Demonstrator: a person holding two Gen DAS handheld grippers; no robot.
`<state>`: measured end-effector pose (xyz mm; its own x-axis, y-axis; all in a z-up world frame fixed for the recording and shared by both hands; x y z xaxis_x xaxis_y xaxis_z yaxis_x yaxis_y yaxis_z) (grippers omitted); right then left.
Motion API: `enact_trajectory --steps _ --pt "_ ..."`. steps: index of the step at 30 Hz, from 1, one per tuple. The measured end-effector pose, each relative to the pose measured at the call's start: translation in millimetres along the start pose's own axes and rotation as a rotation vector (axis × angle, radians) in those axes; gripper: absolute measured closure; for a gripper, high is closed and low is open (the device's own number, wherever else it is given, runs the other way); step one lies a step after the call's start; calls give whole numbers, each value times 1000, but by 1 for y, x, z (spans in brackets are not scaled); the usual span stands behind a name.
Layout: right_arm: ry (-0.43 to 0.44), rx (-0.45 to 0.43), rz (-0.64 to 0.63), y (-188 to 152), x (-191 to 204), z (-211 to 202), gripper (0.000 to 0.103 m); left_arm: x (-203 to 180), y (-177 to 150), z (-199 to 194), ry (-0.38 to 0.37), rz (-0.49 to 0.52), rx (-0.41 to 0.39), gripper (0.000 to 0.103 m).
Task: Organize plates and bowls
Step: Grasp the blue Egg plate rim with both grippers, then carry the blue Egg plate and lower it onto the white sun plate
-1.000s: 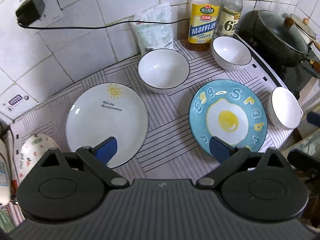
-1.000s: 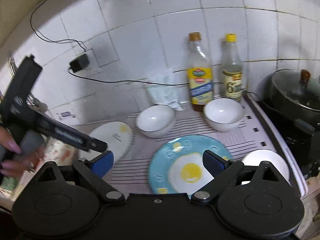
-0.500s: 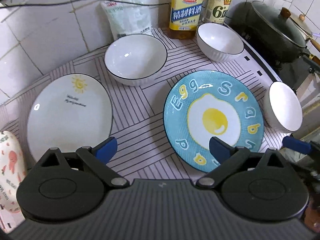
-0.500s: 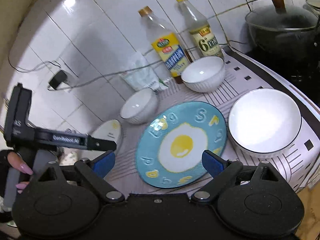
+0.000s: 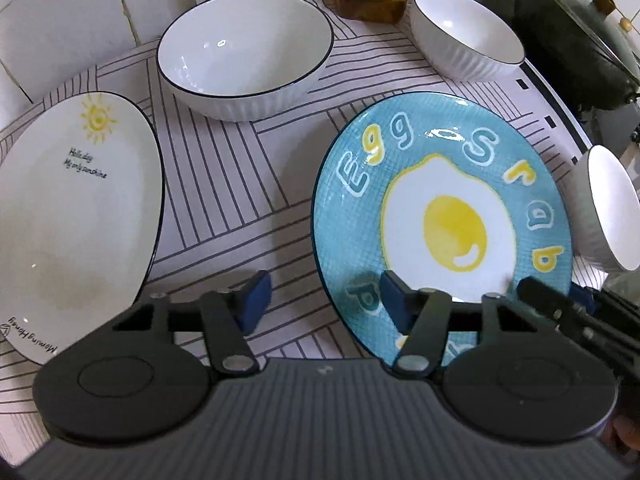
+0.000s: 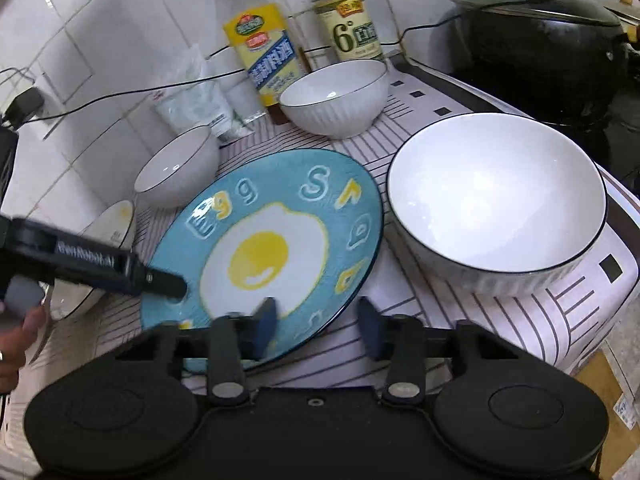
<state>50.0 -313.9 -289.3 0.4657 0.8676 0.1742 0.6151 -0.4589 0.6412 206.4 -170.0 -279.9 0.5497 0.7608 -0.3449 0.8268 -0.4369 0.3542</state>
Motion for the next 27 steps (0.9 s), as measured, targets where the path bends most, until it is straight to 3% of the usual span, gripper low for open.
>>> enact_trajectory --steps 1,4,10,18,27 --pt "-6 1 23 1 -2 1 77 0 0 1 -13 -4 -6 55" --pt "1 3 71 2 -8 3 80 -4 2 0 -57 5 -23 76" --pt "10 -13 96 0 -9 1 80 -7 1 1 -61 50 -55 75" --pt "87 -22 179 0 -22 6 83 -5 3 3 -63 22 -78 72" --pt "86 23 42 9 -12 3 79 -10 -6 -10 -58 101 -26 73"
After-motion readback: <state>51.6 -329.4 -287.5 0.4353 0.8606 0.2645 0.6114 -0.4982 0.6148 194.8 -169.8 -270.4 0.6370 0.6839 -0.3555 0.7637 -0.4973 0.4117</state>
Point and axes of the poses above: each gripper's, at about its wrist camera, not at the fingertips, and z roughly the way its jaws point, x to its left, y to its top, the point moved 6 cm from there along z, roughly the way its jaws point, and after that the axes turned 14 degrees about -y, right-handed, at the moved point
